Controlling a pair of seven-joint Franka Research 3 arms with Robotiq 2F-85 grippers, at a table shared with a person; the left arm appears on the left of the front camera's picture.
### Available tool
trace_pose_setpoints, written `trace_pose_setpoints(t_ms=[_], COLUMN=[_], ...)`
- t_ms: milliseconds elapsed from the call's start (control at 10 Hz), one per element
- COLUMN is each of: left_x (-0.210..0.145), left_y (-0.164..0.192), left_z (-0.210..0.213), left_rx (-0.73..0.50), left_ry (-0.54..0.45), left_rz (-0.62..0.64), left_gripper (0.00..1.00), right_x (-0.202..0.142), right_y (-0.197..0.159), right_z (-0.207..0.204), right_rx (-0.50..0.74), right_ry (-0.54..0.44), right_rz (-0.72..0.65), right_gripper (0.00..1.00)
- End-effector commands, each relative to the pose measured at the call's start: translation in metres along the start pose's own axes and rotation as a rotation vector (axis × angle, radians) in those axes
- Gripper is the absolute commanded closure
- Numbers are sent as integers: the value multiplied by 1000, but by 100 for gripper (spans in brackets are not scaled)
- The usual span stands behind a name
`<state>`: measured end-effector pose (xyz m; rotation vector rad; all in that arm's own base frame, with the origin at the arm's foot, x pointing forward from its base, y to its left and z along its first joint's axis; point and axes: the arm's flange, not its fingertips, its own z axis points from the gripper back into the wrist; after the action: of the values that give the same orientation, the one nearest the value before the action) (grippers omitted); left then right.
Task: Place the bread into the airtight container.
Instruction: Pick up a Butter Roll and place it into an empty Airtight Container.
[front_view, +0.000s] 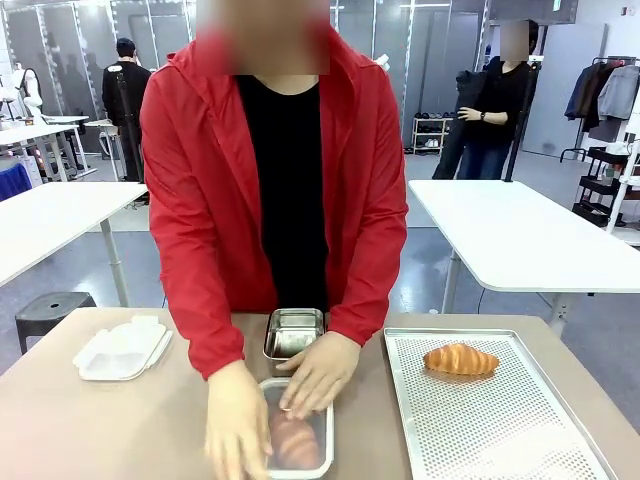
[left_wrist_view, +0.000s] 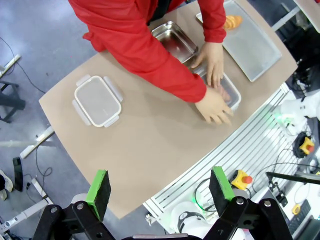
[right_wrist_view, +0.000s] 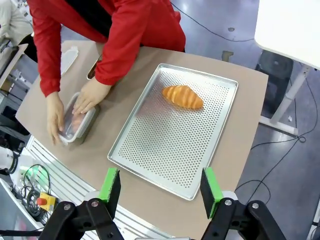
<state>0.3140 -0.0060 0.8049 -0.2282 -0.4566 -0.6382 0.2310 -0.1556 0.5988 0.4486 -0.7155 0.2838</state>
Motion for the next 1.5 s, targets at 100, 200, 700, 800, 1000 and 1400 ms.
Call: trace_pose_setpoints(t_ms=[100,200,700,800,1000,1400], left_x=[-1,-1,-1,-1,-1,-1], left_y=[-1,-1,-1,-1,-1,-1], left_z=[2,2,2,2,2,2], left_rx=[-11,-11,-11,-11,-11,-11], left_ry=[3,3,3,3,3,3], left_rz=[-9,-9,-9,-9,-9,-9], left_gripper=[0,0,0,0,0,0], right_x=[1,1,5,11,34,80], right_y=[-3,-3,4,7,11,17], right_z=[1,1,-1,-7,-20,-62], right_rx=[-12,-12,-31,-44,-15,45], right_ry=[1,1,13,50,118,325], right_rz=[0,0,56,118,278,601], right_gripper=[19,19,19,19,19,19])
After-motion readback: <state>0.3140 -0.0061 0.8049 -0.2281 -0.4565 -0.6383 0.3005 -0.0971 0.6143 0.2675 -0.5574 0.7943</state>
